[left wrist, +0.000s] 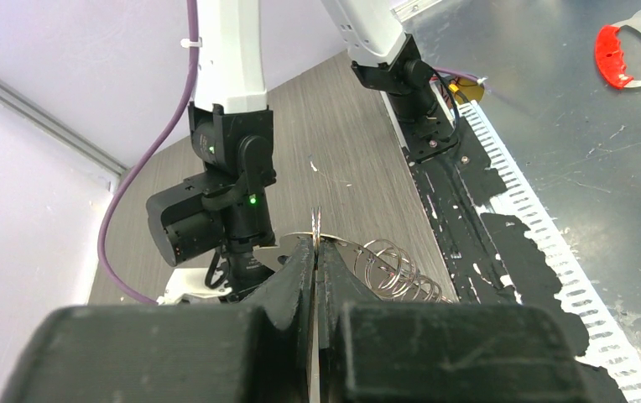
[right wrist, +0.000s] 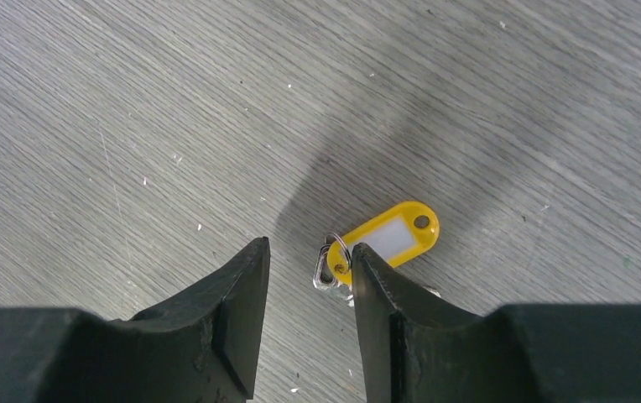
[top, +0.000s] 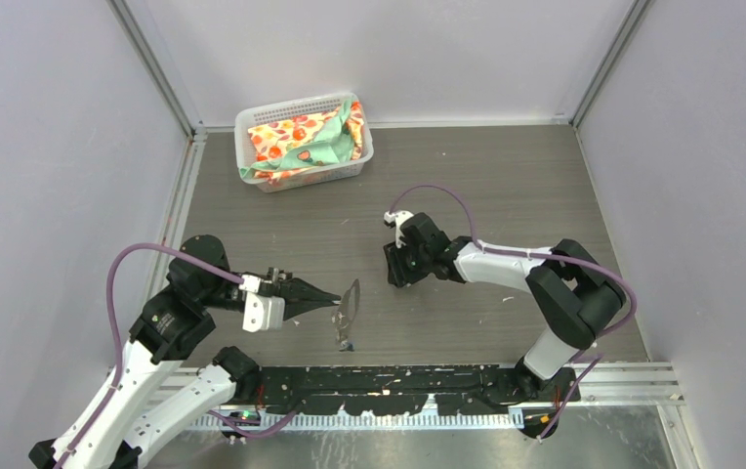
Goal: Put the keys on the keyring
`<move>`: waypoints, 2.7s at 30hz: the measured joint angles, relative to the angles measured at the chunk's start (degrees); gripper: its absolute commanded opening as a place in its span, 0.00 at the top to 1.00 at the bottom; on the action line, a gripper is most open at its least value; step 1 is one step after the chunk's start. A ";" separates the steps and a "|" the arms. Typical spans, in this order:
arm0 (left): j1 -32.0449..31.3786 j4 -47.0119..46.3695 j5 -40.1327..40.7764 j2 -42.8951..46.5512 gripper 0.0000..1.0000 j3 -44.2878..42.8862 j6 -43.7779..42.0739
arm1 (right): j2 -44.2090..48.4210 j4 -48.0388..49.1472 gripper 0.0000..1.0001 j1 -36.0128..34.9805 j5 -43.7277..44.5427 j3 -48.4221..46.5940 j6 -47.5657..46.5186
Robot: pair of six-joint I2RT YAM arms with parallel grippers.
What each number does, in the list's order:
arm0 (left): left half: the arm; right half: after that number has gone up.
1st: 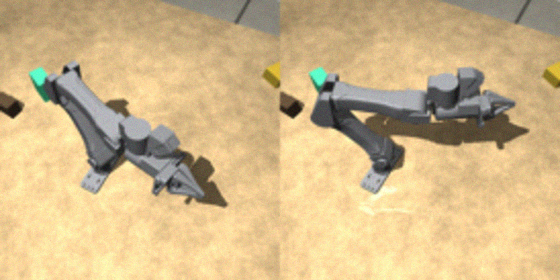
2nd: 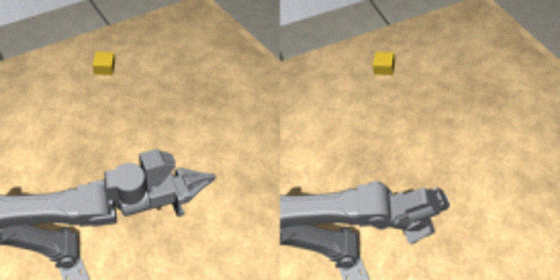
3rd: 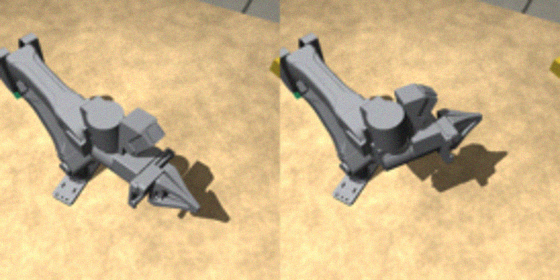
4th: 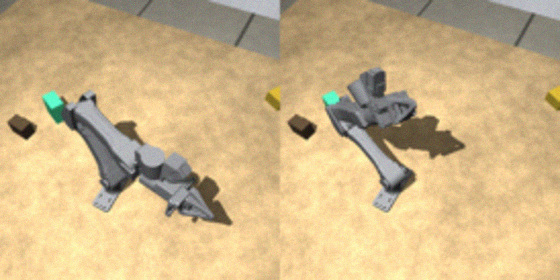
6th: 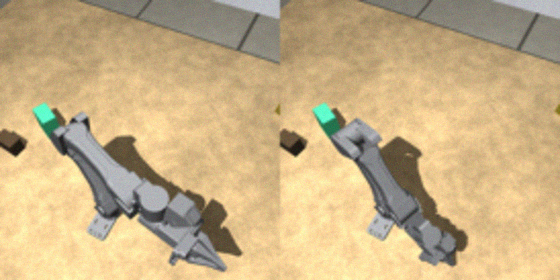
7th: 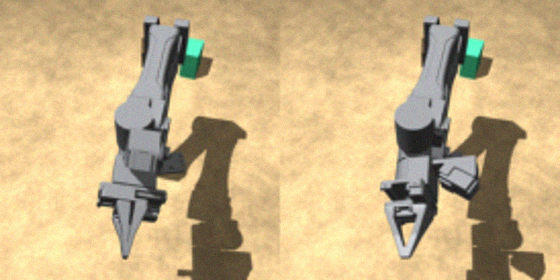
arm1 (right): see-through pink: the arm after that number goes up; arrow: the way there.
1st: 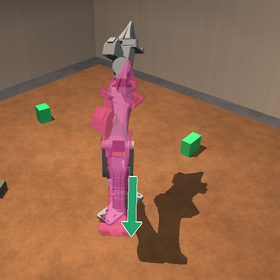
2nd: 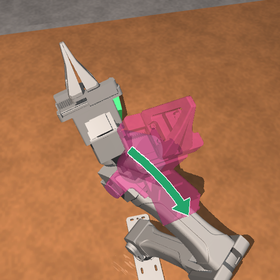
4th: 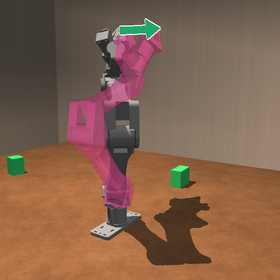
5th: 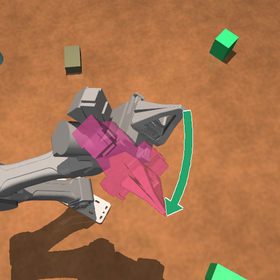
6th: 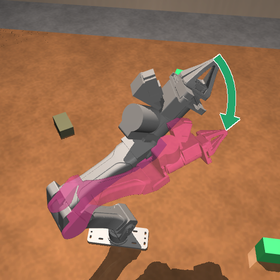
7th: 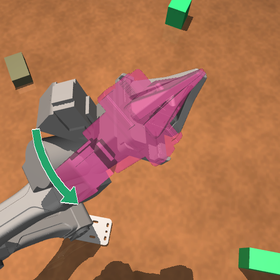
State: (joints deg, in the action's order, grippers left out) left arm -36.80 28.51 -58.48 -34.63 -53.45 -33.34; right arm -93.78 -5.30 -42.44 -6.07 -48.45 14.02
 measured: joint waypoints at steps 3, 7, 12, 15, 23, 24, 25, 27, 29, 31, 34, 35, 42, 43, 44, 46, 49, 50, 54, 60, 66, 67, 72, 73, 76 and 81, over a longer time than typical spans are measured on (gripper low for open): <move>0.00 0.02 0.00 0.00 1.00 0.00 0.00 | 0.07 -0.55 0.47 0.00 0.35 0.00 0.24; 0.00 0.00 0.00 0.00 1.00 0.00 0.00 | 1.22 -3.02 0.39 0.00 2.47 -0.35 1.60; 0.00 0.00 0.00 0.00 0.99 0.00 0.00 | 4.04 -5.09 0.42 -0.31 4.13 -0.87 5.33; 0.00 0.00 0.04 0.00 1.00 0.00 0.00 | 4.66 -5.18 0.43 -2.05 6.16 -0.85 8.57; 0.00 0.00 0.44 0.00 0.99 -0.02 0.00 | 2.93 -6.49 0.46 -7.69 11.91 -0.85 16.70; 0.00 0.00 0.44 0.00 1.00 -0.02 0.00 | 2.67 -6.75 0.46 -7.76 12.33 -0.85 17.31; 0.00 0.02 0.44 0.00 1.00 -0.02 0.00 | 2.36 -6.97 0.46 -7.76 12.74 -0.85 17.94; 0.00 0.00 0.44 0.02 0.99 -0.02 0.00 | 1.79 -7.19 0.47 -7.76 13.38 -0.85 18.97; 0.00 0.00 0.46 0.04 0.99 -0.02 0.00 | 1.25 -7.21 0.47 -7.76 13.86 -0.85 19.65; 0.00 0.00 0.48 0.09 1.00 -0.02 0.00 | 0.83 -7.21 0.47 -7.76 14.43 -0.85 20.24; 0.00 0.02 0.48 0.15 0.99 -0.04 0.00 | 0.66 -7.19 0.48 -7.76 15.19 -0.87 20.41; 0.00 0.02 0.50 0.15 1.00 -0.11 0.00 | 0.48 -7.19 0.49 -7.74 15.52 -0.98 20.41; 0.00 -0.02 0.50 0.15 1.00 -0.83 0.00 | -1.16 -7.26 0.51 -7.69 18.01 -2.78 20.39; 0.00 0.00 0.50 0.15 1.00 -0.83 0.00 | -1.14 -7.37 0.52 -7.69 18.47 -2.82 20.39; 0.00 0.00 0.52 0.15 0.99 -0.83 0.00 | -1.14 -7.69 0.52 -7.69 18.97 -2.91 20.41; 0.00 0.00 0.50 0.15 0.99 -0.83 0.00 | -1.14 -8.48 0.52 -7.69 19.71 -3.04 20.41; 0.00 0.00 0.50 0.15 0.99 -0.83 0.00 | -1.14 -9.33 0.52 -7.69 20.20 -3.65 20.41; 0.00 0.00 0.50 0.15 0.99 -0.83 0.00 | -1.14 -9.51 0.52 -7.69 20.22 -3.96 20.44; 0.00 0.00 0.55 0.17 1.00 -0.83 0.00 | -1.14 -9.51 0.53 -7.37 20.24 -4.79 20.44; 0.00 0.00 0.94 0.90 0.99 -0.83 -0.02 | -1.64 -9.62 0.53 -6.54 20.33 -4.81 20.46; 0.00 0.02 1.07 1.40 0.99 -0.83 -0.02 | -2.67 -9.46 0.54 -5.66 20.37 -5.03 20.50; 0.00 0.02 1.09 1.40 0.99 -0.83 -0.02 | -2.78 -9.40 0.54 -5.51 20.39 -5.14 20.50; 0.00 0.02 1.38 1.51 0.99 -0.83 -0.02 | -3.67 -9.25 0.56 -5.16 20.39 -6.01 20.41; 0.00 0.02 1.49 1.60 1.00 -0.83 -0.02 | -3.80 -9.27 0.58 -5.09 20.41 -6.23 20.39; 0.00 0.02 1.53 1.86 0.99 -0.83 -0.02 | -4.20 -9.31 0.60 -5.07 20.57 -6.64 20.33; 0.00 0.02 1.53 1.99 0.99 -0.83 -0.02 | -4.52 -9.38 0.62 -5.07 21.07 -7.19 20.13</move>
State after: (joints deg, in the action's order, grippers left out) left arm -36.80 28.53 -56.95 -32.64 -54.28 -33.36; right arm -98.30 -14.68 -47.51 15.00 -55.64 34.15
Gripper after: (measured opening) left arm 0.009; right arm 0.392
